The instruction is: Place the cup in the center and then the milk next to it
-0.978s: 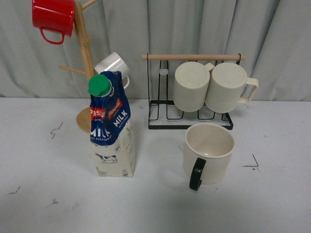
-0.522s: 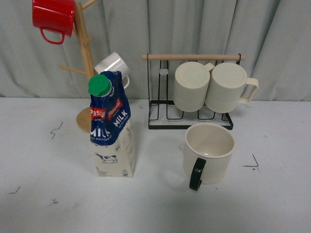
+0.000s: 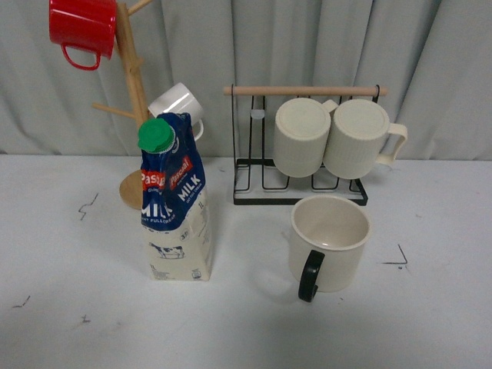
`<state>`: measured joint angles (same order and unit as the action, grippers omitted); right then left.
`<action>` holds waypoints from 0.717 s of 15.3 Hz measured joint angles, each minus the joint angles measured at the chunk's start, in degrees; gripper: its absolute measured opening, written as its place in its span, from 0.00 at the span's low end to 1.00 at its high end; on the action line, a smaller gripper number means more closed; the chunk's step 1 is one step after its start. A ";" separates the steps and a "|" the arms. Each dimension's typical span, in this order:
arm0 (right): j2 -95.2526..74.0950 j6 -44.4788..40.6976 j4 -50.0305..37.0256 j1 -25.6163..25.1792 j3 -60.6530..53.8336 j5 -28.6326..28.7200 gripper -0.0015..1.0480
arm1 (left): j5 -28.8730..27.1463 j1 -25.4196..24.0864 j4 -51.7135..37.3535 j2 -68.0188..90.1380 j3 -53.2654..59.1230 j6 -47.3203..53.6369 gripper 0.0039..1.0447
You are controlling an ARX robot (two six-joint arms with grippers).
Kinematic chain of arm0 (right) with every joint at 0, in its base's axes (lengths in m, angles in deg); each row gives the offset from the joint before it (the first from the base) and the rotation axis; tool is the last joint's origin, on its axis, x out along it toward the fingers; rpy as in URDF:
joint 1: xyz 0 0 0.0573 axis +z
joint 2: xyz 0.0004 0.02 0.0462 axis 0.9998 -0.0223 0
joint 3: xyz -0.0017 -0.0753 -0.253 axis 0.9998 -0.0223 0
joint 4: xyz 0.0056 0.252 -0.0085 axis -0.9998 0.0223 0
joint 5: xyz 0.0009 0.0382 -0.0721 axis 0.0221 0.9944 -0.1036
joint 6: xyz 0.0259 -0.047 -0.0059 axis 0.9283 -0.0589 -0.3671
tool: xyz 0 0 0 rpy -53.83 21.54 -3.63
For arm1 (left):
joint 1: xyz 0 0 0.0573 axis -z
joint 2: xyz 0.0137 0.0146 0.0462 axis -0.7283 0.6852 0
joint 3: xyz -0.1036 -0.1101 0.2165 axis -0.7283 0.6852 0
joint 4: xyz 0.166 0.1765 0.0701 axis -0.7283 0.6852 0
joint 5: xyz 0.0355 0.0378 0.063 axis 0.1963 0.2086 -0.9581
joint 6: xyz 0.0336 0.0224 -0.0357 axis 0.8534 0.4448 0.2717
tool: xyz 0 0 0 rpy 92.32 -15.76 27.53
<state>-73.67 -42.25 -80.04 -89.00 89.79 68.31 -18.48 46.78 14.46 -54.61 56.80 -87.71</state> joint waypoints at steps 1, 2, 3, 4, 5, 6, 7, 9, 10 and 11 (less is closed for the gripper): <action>0.00 0.00 -0.04 0.00 0.00 0.00 0.51 | -3.69 1.33 5.60 1.18 -1.55 -0.85 0.94; 0.00 -0.04 0.00 0.00 0.00 -0.04 0.63 | -11.82 6.93 10.62 10.58 -5.40 -2.75 0.94; 0.00 -0.02 -0.02 0.00 0.00 0.04 0.74 | -15.06 10.34 5.99 17.90 -6.62 -3.50 0.94; 0.00 -0.02 0.00 0.00 0.00 0.00 0.86 | -16.55 12.57 -0.74 25.68 -7.32 -3.63 0.94; 0.00 0.00 -0.02 0.00 0.00 0.02 0.96 | -17.42 14.56 -7.93 34.95 -9.05 -3.39 0.94; 0.00 -0.02 -0.02 0.00 0.00 0.02 0.93 | -17.11 16.57 -14.93 44.24 -11.26 -3.30 0.94; 0.00 -0.02 0.00 0.00 0.00 0.02 0.94 | -16.26 17.94 -19.80 51.25 -13.00 -3.28 0.94; 0.00 -0.02 -0.02 0.00 0.00 0.02 0.94 | -14.91 20.96 -27.91 65.57 -16.98 -2.40 0.94; 0.00 -0.02 -0.02 0.00 0.00 0.02 0.94 | -14.36 22.49 -30.45 71.28 -18.84 -1.90 0.94; 0.00 -0.02 -0.02 0.00 0.00 0.02 0.94 | -14.16 23.47 -31.69 75.43 -20.44 -1.77 0.94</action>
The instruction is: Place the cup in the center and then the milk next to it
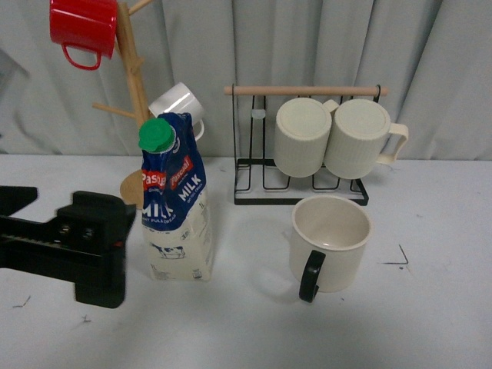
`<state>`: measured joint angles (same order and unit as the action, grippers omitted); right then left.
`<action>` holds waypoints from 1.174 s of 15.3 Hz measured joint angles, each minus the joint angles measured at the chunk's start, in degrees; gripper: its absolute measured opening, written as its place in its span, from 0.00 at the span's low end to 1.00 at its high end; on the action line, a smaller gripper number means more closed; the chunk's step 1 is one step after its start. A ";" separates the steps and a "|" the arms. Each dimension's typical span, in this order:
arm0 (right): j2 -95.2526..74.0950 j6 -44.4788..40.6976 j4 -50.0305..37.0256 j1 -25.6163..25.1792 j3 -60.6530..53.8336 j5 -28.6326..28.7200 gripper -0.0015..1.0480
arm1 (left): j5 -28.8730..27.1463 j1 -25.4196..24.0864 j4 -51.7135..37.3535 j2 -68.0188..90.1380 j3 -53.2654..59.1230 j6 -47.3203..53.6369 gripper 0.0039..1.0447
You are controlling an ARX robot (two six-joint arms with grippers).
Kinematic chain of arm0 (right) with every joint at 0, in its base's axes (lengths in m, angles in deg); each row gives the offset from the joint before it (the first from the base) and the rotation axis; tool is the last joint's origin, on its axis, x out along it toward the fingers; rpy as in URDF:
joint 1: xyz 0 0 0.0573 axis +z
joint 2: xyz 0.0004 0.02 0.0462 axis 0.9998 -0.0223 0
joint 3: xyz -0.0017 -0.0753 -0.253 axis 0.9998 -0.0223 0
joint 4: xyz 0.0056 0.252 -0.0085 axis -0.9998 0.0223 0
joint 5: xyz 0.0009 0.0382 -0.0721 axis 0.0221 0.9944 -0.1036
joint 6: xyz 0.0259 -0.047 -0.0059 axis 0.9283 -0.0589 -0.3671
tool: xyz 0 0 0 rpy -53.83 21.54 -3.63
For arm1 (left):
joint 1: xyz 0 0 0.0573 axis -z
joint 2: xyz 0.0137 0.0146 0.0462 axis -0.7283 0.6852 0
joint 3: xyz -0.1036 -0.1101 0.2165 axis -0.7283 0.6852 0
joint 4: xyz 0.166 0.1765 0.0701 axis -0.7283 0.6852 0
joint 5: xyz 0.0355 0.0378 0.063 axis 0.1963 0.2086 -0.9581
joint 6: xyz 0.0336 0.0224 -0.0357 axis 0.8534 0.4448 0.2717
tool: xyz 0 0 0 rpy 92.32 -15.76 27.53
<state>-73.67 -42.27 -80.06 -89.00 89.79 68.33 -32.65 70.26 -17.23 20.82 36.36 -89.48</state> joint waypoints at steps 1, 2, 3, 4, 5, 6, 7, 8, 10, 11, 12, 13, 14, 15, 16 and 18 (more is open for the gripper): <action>0.00 0.00 0.00 0.00 0.00 0.00 0.94 | -0.76 0.59 -1.62 3.65 -1.70 0.02 0.94; 0.00 0.00 0.00 0.00 0.00 0.00 0.94 | -1.11 0.90 -2.23 6.32 -3.52 0.00 0.94; 0.00 0.00 0.00 0.00 0.00 0.00 0.94 | -1.53 1.07 -2.91 9.22 -5.62 -0.02 0.94; 0.00 0.00 0.00 0.00 0.00 0.00 0.94 | -1.68 1.22 -3.32 11.67 -7.45 -0.02 0.94; 0.00 0.00 0.00 0.00 0.00 0.00 0.94 | -1.68 1.29 -3.65 13.90 -9.11 -0.04 0.94; 0.00 0.00 0.00 0.00 0.00 0.00 0.94 | -1.60 1.31 -3.93 15.61 -10.56 -0.07 0.94; 0.00 0.00 0.00 0.00 0.00 0.00 0.94 | -1.49 1.31 -4.04 17.38 -12.17 -0.39 0.94; 0.00 0.00 0.00 0.00 0.00 0.00 0.94 | -1.64 1.31 -4.26 18.78 -13.46 -0.52 0.94; 0.00 0.00 0.02 0.00 0.00 0.00 0.94 | -2.69 1.29 -5.79 22.58 -15.80 -0.92 0.94; 0.00 0.00 0.00 0.00 0.00 0.00 0.94 | -2.93 1.11 -6.01 24.20 -16.48 -1.49 0.94; 0.00 0.00 0.00 0.00 0.00 0.00 0.94 | -3.69 0.98 -7.19 25.81 -16.92 -1.60 0.94; 0.00 0.00 0.00 0.00 0.00 0.00 0.94 | -4.07 0.87 -7.13 26.56 -17.27 -1.90 0.91; 0.00 0.00 0.00 0.00 0.00 0.00 0.94 | -4.24 0.87 -7.52 27.89 -18.49 -2.49 0.67; 0.00 0.00 0.00 0.00 0.00 0.00 0.94 | -4.46 0.90 -7.04 28.09 -18.69 -3.21 0.51; 0.00 0.00 0.00 0.00 0.00 0.00 0.94 | -4.68 1.05 -6.75 28.09 -18.73 -3.48 0.43; 0.00 0.00 0.00 0.00 0.00 0.00 0.94 | -5.75 1.84 -5.88 28.09 -19.63 -3.78 0.17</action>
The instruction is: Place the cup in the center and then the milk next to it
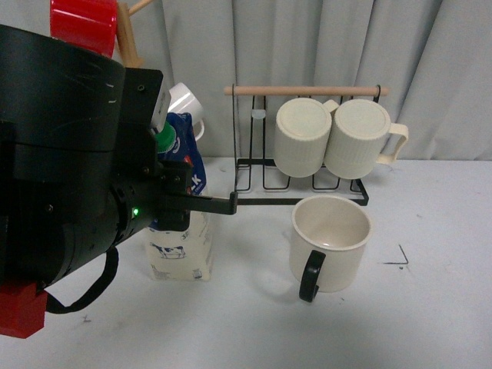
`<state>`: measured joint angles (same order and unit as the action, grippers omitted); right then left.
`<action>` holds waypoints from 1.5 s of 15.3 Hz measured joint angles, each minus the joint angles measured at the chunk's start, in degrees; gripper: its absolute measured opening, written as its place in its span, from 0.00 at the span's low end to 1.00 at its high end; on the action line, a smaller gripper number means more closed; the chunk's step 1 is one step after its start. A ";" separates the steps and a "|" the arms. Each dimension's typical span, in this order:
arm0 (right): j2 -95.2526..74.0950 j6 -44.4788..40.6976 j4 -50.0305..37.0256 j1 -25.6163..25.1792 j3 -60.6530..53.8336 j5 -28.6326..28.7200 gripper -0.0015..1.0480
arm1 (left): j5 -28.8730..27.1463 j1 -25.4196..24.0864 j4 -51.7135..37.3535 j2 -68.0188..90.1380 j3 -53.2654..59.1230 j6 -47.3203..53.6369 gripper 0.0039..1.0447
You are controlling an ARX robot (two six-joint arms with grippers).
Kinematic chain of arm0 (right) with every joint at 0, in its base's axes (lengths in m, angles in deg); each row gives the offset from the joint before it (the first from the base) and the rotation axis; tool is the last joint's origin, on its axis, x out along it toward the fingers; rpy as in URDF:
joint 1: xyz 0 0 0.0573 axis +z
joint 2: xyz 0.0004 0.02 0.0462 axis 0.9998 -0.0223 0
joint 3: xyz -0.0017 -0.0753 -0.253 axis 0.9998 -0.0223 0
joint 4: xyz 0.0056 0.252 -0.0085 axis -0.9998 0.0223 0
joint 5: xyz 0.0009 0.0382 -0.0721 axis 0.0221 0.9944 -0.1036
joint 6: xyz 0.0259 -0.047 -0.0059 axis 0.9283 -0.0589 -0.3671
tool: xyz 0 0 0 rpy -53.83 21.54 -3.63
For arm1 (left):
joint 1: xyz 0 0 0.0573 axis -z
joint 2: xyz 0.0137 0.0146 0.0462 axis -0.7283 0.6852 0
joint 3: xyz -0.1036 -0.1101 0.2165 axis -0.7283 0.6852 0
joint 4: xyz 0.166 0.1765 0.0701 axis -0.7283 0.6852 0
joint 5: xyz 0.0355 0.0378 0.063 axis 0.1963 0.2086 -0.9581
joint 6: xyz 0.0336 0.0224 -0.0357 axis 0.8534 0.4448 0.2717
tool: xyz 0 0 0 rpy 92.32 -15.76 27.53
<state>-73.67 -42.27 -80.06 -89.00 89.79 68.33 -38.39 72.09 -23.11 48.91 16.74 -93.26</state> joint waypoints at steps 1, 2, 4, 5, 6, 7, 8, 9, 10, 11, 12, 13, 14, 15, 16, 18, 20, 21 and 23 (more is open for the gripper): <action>0.00 0.00 0.00 0.00 0.00 0.00 0.94 | -0.09 0.22 0.50 0.00 -0.24 -0.39 0.06; 0.00 0.00 0.02 0.00 0.00 0.00 0.94 | -0.68 0.52 1.38 -0.26 -0.57 -0.83 0.03; 0.00 0.00 0.00 0.00 0.00 0.00 0.94 | -1.31 1.57 3.17 -1.53 -0.68 -1.44 0.03; 0.00 0.00 0.00 0.00 0.00 0.00 0.94 | -1.73 2.80 4.15 -2.23 -0.74 -2.43 0.03; 0.00 0.00 0.02 0.00 0.00 0.00 0.94 | -1.75 3.87 4.59 -2.71 -0.87 -2.86 0.03; 0.00 0.00 0.00 0.00 0.00 0.00 0.94 | -2.03 5.20 4.61 -2.91 -1.60 -3.48 0.03; 0.00 0.00 0.00 0.00 0.00 0.00 0.94 | -2.21 6.23 4.37 -2.91 -2.78 -4.00 0.03; 0.00 0.00 0.02 0.00 0.00 0.00 0.94 | -2.45 7.19 4.35 -2.89 -4.20 -4.94 0.03; 0.00 0.00 0.00 0.00 0.00 0.00 0.94 | -2.99 7.69 4.22 -2.73 -5.16 -5.92 0.03; 0.00 0.00 0.02 0.00 0.00 0.00 0.94 | -3.41 7.91 3.93 -2.21 -5.68 -6.86 0.03; 0.00 0.00 0.00 0.00 0.00 0.00 0.94 | -3.58 7.96 4.11 -1.33 -6.45 -7.50 0.03; 0.00 0.00 0.00 0.00 0.00 0.00 0.94 | -4.11 8.15 4.52 -0.02 -7.13 -8.31 0.03; 0.00 0.00 0.00 0.00 0.00 0.00 0.94 | -4.39 8.31 4.48 0.79 -7.28 -8.57 0.03; 0.00 0.00 0.02 0.00 0.00 0.00 0.94 | -4.37 8.50 4.39 1.44 -7.30 -9.18 0.03; 0.00 0.00 0.00 0.00 0.00 0.00 0.94 | -4.35 8.85 4.39 2.01 -7.30 -10.01 0.03; 0.00 0.00 0.00 0.00 0.00 0.00 0.94 | -4.31 9.18 3.91 2.82 -7.43 -10.43 0.03; 0.00 0.00 0.00 0.00 0.00 0.00 0.94 | -3.39 9.40 3.02 3.45 -7.43 -11.78 0.03; 0.00 0.00 0.00 0.00 0.00 0.00 0.94 | -2.62 9.46 2.67 3.54 -7.43 -12.24 0.07; 0.00 0.00 0.00 0.00 0.00 0.00 0.94 | -1.49 9.77 1.07 2.86 -7.54 -12.76 0.30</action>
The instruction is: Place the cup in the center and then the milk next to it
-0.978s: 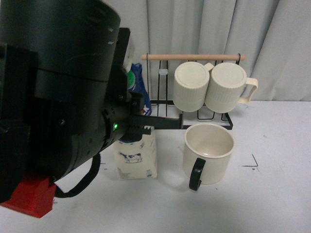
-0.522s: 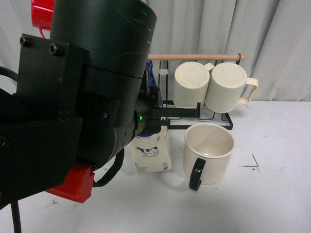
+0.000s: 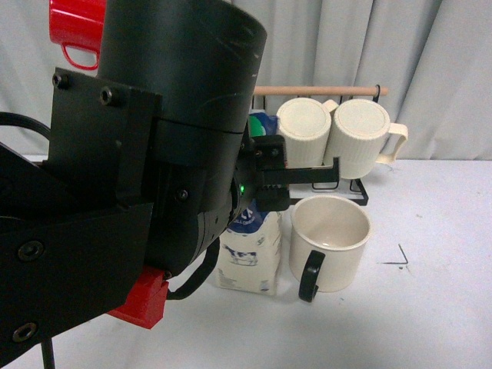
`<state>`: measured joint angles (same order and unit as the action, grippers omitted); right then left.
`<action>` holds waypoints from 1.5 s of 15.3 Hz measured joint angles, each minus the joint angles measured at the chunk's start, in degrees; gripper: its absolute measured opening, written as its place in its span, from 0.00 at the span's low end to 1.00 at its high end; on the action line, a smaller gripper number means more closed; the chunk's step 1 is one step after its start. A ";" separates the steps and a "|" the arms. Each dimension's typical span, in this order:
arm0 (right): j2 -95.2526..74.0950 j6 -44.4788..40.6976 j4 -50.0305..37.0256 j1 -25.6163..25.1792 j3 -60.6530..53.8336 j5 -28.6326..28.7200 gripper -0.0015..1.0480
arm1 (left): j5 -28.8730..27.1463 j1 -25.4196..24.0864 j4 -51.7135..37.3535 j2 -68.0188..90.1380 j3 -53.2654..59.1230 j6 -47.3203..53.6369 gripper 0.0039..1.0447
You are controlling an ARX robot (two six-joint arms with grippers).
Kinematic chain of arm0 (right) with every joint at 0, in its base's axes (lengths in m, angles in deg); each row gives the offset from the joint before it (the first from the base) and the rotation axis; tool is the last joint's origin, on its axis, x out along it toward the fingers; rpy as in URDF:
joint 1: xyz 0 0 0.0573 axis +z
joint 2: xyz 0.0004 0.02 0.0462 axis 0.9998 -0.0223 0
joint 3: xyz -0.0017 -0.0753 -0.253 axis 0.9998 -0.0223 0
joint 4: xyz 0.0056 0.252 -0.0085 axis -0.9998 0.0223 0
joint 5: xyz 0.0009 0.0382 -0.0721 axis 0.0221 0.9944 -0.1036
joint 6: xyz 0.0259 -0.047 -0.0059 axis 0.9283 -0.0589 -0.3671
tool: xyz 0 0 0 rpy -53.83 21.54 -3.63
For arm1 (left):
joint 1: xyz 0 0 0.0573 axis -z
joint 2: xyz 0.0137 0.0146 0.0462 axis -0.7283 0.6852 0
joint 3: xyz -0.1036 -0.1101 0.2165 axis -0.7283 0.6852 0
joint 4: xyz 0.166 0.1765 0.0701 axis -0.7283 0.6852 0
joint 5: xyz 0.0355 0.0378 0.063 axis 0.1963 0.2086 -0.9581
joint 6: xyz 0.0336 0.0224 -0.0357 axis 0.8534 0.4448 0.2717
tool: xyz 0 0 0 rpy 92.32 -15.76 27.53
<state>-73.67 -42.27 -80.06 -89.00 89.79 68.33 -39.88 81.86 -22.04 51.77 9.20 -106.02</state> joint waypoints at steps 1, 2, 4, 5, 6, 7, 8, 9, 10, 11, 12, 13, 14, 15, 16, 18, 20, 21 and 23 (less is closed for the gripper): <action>0.00 0.00 0.00 0.00 0.00 0.00 0.94 | 0.68 0.24 0.04 -0.90 0.07 0.00 0.42; 0.00 0.00 0.02 0.00 0.00 0.00 0.94 | 2.05 0.33 -0.13 -2.51 0.90 0.22 0.55; 0.00 0.00 0.00 0.00 0.00 0.00 0.94 | 5.99 -0.68 -2.21 -7.85 6.36 4.24 0.80; 0.00 0.00 0.02 0.00 0.00 0.00 0.94 | 7.89 -1.68 -2.73 -10.45 9.09 6.73 0.89; 0.00 0.00 0.00 0.00 0.00 0.00 0.94 | 10.80 -3.50 -4.76 -14.08 13.35 9.60 0.96; 0.00 0.00 0.00 0.00 0.00 0.00 0.94 | 14.19 -6.32 -7.37 -19.69 19.28 12.63 0.93; 0.00 0.00 0.02 0.00 0.00 0.00 0.94 | 15.69 -9.09 -9.46 -24.83 24.35 13.73 0.94; 0.00 0.00 0.00 0.00 0.00 0.00 0.94 | 7.34 -9.40 -21.49 -24.61 28.87 15.52 0.85; 0.00 0.00 -0.02 0.04 0.00 0.07 0.94 | 1.36 -10.67 -26.82 -24.68 32.33 16.81 0.75; 0.00 0.00 0.04 -0.04 0.00 0.02 0.94 | 0.07 -12.98 -27.87 -27.43 36.22 17.68 0.63; 0.00 0.00 0.02 -0.02 0.00 0.02 0.94 | 1.31 -15.54 -26.84 -32.26 38.36 18.03 0.51; 0.00 0.00 0.00 -0.02 0.00 0.02 0.94 | 3.08 -17.35 -25.59 -36.09 39.52 18.08 0.40; 0.00 0.00 0.00 -0.02 0.00 0.02 0.94 | 5.25 -19.19 -23.17 -39.74 41.33 18.10 0.28; 0.00 0.00 0.02 -0.02 0.00 0.02 0.94 | 7.06 -20.98 -20.44 -43.01 43.08 18.10 0.16; 0.00 0.00 0.00 -0.02 0.00 0.02 0.94 | 8.50 -22.38 -18.32 -46.16 44.09 18.10 0.05; 0.00 0.00 0.00 -0.02 0.00 0.02 0.94 | 11.15 -25.00 -13.68 -53.33 45.42 18.23 0.01; 0.00 0.00 0.02 -0.02 0.00 0.02 0.94 | 13.07 -27.06 -8.66 -59.12 46.60 18.23 0.01; 0.00 0.00 0.02 -0.02 0.00 0.02 0.94 | 13.44 -27.34 -7.80 -60.13 46.73 18.23 0.01; 0.00 0.00 0.00 -0.04 0.00 0.02 0.94 | 13.92 -27.76 -6.69 -61.55 46.93 18.23 0.01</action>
<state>-73.67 -42.27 -80.06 -89.04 89.79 68.35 -25.96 54.10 -28.73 -9.78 56.12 -87.79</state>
